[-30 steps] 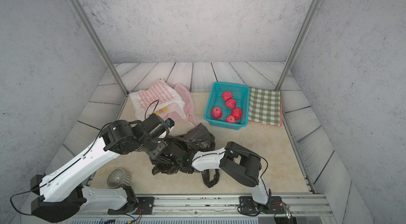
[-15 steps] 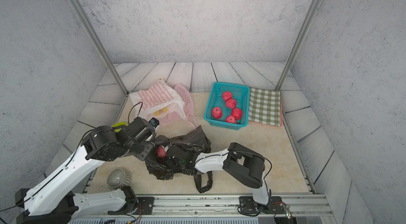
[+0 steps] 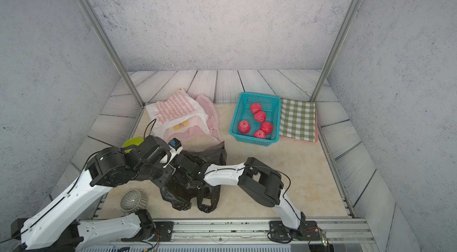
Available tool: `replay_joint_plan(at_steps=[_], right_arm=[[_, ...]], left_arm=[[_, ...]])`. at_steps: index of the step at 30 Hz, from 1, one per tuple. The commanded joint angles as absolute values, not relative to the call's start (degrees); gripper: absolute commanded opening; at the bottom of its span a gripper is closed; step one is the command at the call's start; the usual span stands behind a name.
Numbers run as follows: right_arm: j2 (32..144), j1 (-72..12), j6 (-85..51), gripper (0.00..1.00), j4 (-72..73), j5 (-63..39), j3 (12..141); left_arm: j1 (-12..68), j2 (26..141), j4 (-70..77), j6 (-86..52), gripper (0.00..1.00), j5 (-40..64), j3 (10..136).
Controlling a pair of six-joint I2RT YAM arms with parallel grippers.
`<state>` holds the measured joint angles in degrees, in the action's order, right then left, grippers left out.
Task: Untie the knot of a plastic bag & take out the apple
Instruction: Pick up the apple from the plastic bag.
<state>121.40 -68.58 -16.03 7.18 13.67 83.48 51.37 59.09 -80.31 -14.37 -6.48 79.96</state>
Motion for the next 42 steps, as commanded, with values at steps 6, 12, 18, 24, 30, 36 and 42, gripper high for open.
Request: replay_joint_plan(at_steps=[6, 12, 18, 24, 30, 36, 42], right_arm=[[125.44, -66.36, -17.84, 0.79, 2.21, 14.1, 86.69], [129.08, -66.11, -19.3, 0.79, -0.79, 12.72, 89.76], [128.96, -66.09, -20.27, 0.81, -1.49, 10.58, 87.72], [124.29, -66.1, -21.44, 0.59, 0.71, 9.49, 81.29], [110.35, -66.13, -19.68, 0.49, 5.26, 0.91, 70.84], [95.03, -66.18, -21.26, 0.49, 6.1, -12.21, 58.8], [79.42, -66.72, -23.48, 0.49, 2.99, -19.85, 47.71]], left_arm=[[51.2, 55.73, -79.8, -13.77, 0.0, -5.34, 77.26], [51.15, 55.46, -79.89, -13.45, 0.0, -5.82, 77.85], [51.14, 56.03, -79.07, -12.98, 0.0, -5.95, 77.43], [50.84, 57.2, -77.28, -12.68, 0.0, -8.3, 76.25], [48.62, 60.34, -74.36, -11.4, 0.0, -8.04, 75.25], [45.61, 65.07, -70.69, -8.46, 0.0, -7.35, 75.53], [44.03, 70.48, -67.45, -7.23, 0.0, -6.84, 76.56]])
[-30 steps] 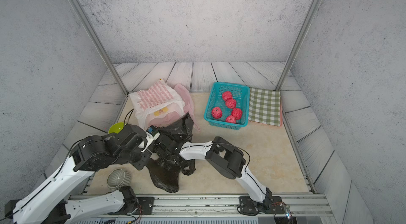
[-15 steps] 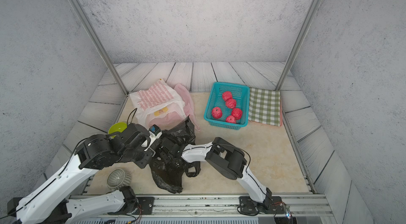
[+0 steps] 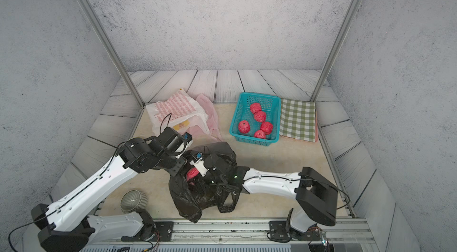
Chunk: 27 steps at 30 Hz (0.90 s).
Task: Untie the knot of a plastic bag & take out the apple
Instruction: Pick up the apple from the plastic bag.
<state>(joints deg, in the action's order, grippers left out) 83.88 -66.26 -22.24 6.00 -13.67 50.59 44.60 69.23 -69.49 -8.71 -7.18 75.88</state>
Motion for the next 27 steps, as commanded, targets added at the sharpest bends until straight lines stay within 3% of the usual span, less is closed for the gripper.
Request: replay_joint_plan(at_steps=[1, 5, 16, 18, 19, 21, 24, 25, 27], right_arm=[[77.66, -66.68, -23.47, 0.5, 0.76, -20.64, 46.99], [72.15, -66.85, -22.78, 0.51, -4.57, -20.43, 43.49], [49.52, -66.71, -20.94, 0.53, -18.69, 6.48, 42.61], [48.24, -66.63, -20.43, 0.53, -21.74, 10.49, 44.59], [48.3, -66.54, -20.22, 0.53, -23.23, 12.25, 45.72], [48.7, -66.47, -19.95, 0.52, -24.74, 14.73, 47.02], [49.55, -66.12, -21.59, 0.53, -25.37, 19.81, 47.54], [50.18, -65.88, -22.16, 0.53, -25.53, 21.22, 47.63], [51.9, -65.55, -22.59, 0.53, -25.43, 22.33, 47.68]], left_arm=[[43.95, 71.19, -67.12, -7.16, 0.0, -6.76, 77.31], [43.77, 73.58, -67.52, -6.76, 0.0, -6.86, 81.71], [43.77, 73.1, -69.53, -8.0, 0.0, -6.46, 79.23], [43.75, 72.49, -69.31, -8.54, 0.05, -6.01, 77.87], [43.71, 72.3, -68.91, -8.86, 0.15, -4.92, 77.27], [43.69, 71.76, -67.9, -9.88, 0.46, -1.03, 76.86], [43.77, 69.22, -64.75, -12.77, 0.7, 11.3, 77.38], [43.73, 67.14, -61.76, -13.81, 0.99, 17.09, 76.76], [43.83, 62.16, -53.53, -17.71, 0.99, 24.64, 73.52]])
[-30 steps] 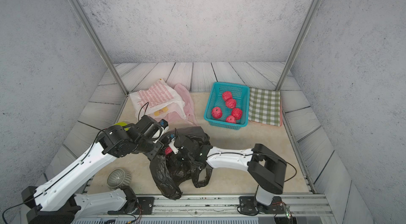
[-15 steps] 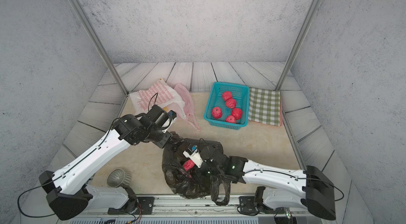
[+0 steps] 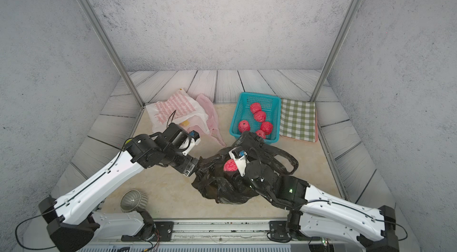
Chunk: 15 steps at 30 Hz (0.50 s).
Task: Untie the knot of a plastic bag & take out the apple
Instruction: Pick up the apple from the plastic bag.
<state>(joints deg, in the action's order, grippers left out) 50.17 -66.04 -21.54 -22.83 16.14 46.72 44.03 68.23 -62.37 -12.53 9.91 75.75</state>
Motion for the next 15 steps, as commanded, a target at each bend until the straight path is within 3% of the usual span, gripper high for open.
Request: replay_joint_plan(at_steps=[1, 6, 9, 13, 15], right_arm=[[52.92, -65.41, -22.31, 0.53, -24.49, 21.55, 47.4], [54.78, -65.39, -19.67, 0.54, -16.9, 9.59, 44.17], [52.81, -65.44, -17.17, 0.53, -14.28, 4.36, 42.24], [50.98, -65.4, -14.06, 0.5, -17.35, 7.12, 42.11], [51.43, -65.44, -13.54, 0.49, -20.11, 10.46, 43.1]], left_arm=[[43.81, 59.12, -47.38, -20.86, 0.99, 28.12, 70.85], [43.79, 56.88, -32.68, -25.97, 1.0, 35.79, 66.02], [43.73, 62.31, -31.42, -28.92, 0.93, 43.14, 67.6], [43.68, 62.48, -21.41, -39.98, 0.91, 47.61, 67.66], [43.37, 62.29, -30.52, -34.98, 0.91, 43.74, 74.33]])
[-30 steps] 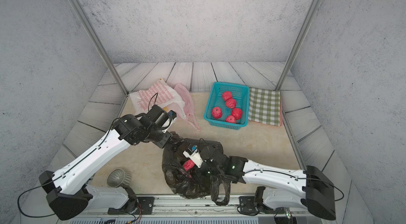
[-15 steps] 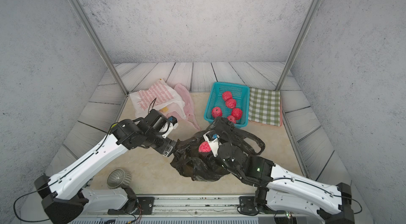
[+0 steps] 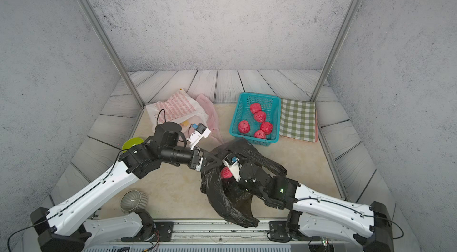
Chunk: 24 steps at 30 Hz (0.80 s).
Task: Untie the knot of a plastic bag & take out the apple
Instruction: Pick up the apple from the plastic bag.
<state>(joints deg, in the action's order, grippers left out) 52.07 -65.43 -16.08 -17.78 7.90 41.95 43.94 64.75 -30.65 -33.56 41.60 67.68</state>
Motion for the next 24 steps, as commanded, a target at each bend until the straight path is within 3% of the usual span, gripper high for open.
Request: replay_joint_plan(at_steps=[1, 5, 8, 13, 19, 22, 24], right_arm=[[51.65, -65.44, -13.89, 0.49, -21.2, 12.14, 43.5], [51.19, -65.43, -16.26, 0.49, -24.97, 21.02, 44.1], [49.61, -65.4, -16.96, 0.49, -28.7, 27.3, 44.0], [47.72, -65.39, -18.72, 0.5, -34.02, 33.35, 43.45], [44.84, -65.4, -19.95, 0.5, -33.35, 30.83, 42.5], [44.87, -65.42, -20.03, 0.5, -32.92, 29.8, 41.76], [44.92, -65.39, -20.37, 0.49, -33.2, 29.45, 41.4]], left_arm=[[43.02, 62.72, -39.06, -30.14, 0.92, 39.21, 79.39], [42.8, 70.96, -75.75, -15.15, 0.81, 6.61, 101.1], [42.78, 72.14, -83.72, -12.92, 0.76, -6.54, 103.15], [42.72, 70.97, -81.14, -13.38, 0.83, 2.87, 104.87], [40.81, 73.84, -88.05, -12.95, 0.98, -9.99, 101.52], [35.75, 68.06, -71.02, -16.65, 0.99, 19.71, 90.29], [35.35, 65.54, -61.05, -21.36, 0.99, 28.22, 85.54]])
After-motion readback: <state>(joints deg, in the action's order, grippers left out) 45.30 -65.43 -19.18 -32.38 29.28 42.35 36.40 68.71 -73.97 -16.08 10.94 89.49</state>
